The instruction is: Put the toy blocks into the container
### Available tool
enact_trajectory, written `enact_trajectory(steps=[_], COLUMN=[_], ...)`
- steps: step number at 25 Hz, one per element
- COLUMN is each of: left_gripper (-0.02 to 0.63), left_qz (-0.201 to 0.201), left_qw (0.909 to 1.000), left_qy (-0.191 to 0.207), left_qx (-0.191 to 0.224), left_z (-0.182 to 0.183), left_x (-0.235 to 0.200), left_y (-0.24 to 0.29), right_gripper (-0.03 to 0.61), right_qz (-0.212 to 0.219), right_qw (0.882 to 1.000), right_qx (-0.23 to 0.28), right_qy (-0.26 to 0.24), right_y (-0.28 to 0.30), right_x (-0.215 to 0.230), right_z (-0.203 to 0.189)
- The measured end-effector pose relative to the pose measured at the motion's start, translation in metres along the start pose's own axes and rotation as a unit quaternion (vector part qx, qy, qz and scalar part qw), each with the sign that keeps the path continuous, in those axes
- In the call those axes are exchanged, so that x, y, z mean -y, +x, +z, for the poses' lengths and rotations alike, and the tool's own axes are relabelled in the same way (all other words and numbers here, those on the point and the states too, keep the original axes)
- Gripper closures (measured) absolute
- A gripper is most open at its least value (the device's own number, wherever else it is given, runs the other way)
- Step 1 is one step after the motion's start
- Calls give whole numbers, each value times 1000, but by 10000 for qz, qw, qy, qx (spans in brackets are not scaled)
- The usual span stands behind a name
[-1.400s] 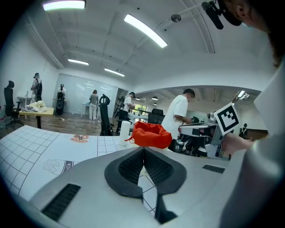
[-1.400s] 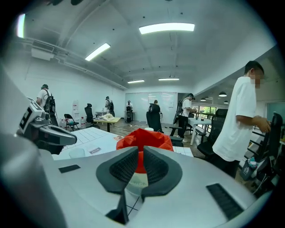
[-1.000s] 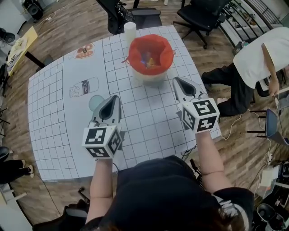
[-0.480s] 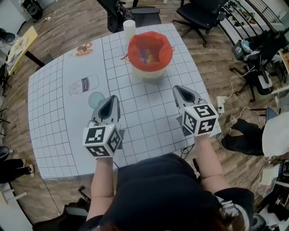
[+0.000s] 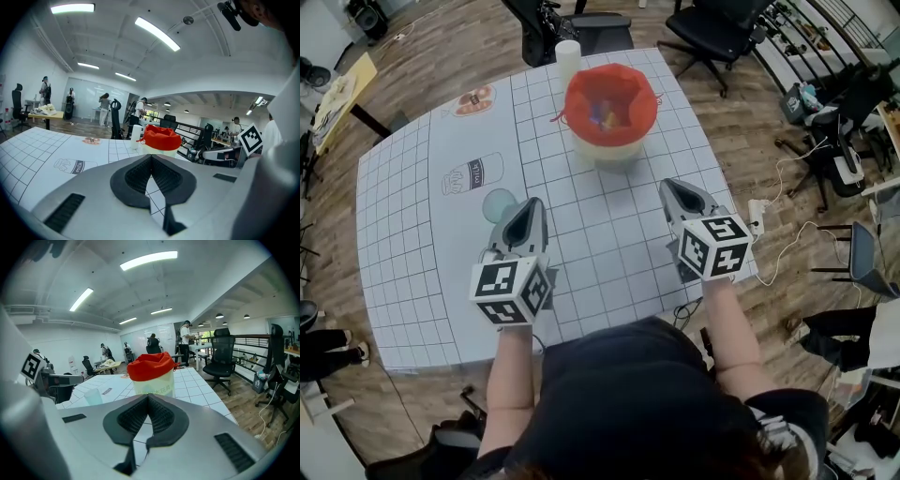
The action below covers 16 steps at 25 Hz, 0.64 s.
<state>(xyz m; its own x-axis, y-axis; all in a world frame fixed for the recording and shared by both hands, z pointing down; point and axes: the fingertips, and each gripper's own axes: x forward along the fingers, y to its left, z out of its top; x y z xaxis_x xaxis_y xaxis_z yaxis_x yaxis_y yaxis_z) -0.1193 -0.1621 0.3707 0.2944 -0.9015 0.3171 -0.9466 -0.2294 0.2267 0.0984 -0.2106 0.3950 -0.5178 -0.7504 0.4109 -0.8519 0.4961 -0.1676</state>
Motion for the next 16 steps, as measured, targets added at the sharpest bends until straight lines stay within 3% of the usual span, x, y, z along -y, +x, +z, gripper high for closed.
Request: enact_trajectory(steps=[16], left_gripper=[588], left_qz=[-23], left_qw=[10000], left_qy=[-48], left_qx=[-58], left_z=[-7], left_x=[1], left_y=[-6], right_gripper=[563], right_qz=[88], right_qw=[9999], right_qx=[-37], right_qy=[131], right_y=[-4], right_x=[-6], right_z=[-7])
